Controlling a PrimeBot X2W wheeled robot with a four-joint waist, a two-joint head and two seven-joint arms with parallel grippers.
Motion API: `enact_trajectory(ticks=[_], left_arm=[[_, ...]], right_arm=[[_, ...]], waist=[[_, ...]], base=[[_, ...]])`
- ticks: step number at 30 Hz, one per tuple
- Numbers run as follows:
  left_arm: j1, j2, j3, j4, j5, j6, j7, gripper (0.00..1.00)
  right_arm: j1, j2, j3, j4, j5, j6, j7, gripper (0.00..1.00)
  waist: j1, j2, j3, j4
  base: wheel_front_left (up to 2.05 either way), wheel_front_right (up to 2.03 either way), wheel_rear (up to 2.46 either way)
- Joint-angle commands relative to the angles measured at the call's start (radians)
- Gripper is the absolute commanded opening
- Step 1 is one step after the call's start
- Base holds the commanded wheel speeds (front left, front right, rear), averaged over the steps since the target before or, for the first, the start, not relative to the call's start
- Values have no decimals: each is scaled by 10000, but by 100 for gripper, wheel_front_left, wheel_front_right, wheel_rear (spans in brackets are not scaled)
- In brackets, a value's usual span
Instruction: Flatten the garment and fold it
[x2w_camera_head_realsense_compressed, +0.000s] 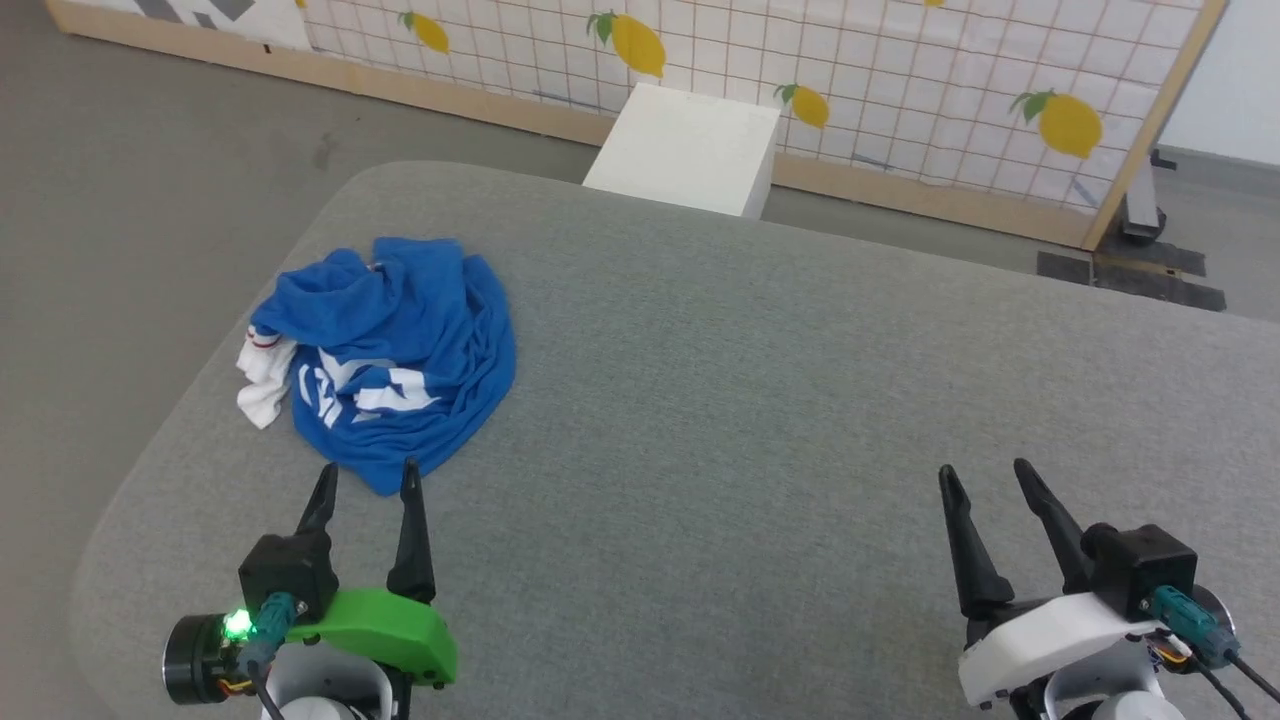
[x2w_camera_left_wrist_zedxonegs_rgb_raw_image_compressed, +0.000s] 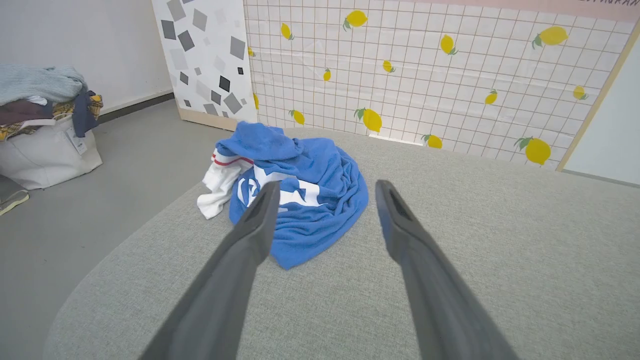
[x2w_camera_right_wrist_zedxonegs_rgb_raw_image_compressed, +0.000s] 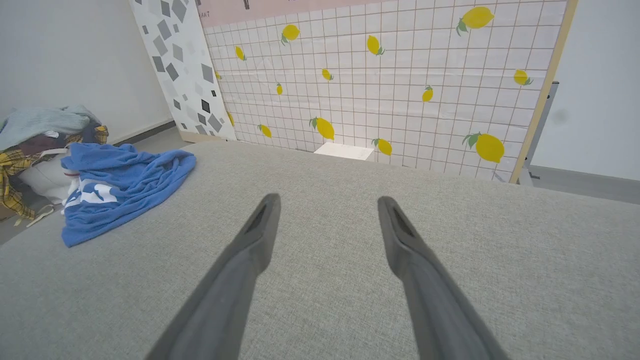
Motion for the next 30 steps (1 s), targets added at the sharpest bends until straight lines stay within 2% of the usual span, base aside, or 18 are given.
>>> enact_trajectory(ticks=[1,30], left_arm=[[32,-30,-19,42,-77,42,-114,100],[40,-43,-124,423,-288,244,-710,100]], right_arm=[[188,5,34,79,148,-8,-121,100],[264,7,214,610,680,-12,-720,100]], waist=[[0,0,-20,107],[0,0,-16,1052]], base=[[0,0,0],[0,0,0]])
